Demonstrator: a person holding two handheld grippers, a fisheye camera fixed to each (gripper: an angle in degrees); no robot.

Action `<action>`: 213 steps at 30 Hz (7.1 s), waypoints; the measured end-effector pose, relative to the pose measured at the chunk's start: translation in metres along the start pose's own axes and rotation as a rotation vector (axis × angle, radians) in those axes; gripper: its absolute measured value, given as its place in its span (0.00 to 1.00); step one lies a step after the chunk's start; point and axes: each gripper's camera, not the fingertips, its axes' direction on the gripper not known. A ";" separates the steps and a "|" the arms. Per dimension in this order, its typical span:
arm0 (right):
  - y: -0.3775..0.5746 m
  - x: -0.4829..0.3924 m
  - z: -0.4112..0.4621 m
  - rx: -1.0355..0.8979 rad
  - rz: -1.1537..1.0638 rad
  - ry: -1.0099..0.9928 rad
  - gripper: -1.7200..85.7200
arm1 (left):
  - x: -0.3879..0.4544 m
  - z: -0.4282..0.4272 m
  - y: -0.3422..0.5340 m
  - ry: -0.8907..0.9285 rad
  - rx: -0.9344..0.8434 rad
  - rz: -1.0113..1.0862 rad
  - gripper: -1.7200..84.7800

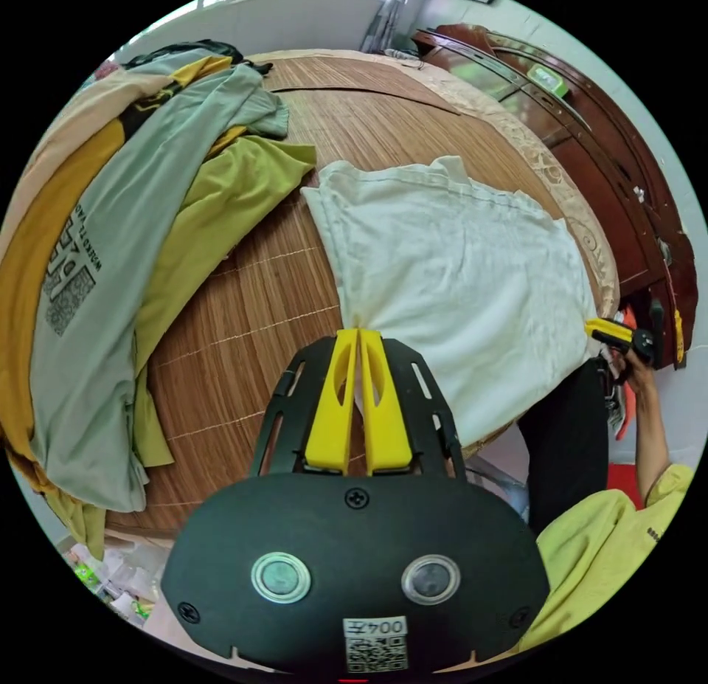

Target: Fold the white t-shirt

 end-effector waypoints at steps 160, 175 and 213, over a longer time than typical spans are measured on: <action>-0.155 0.245 -0.024 0.153 0.349 -0.337 0.05 | 0.032 0.087 0.071 -0.115 0.143 0.135 0.02; -0.163 0.185 0.000 0.162 0.271 -0.129 0.01 | 0.044 0.047 0.060 -0.104 0.146 0.130 0.02; 0.009 -0.026 0.057 0.271 0.125 -0.006 0.01 | -0.027 -0.185 0.212 0.311 0.257 -0.095 0.10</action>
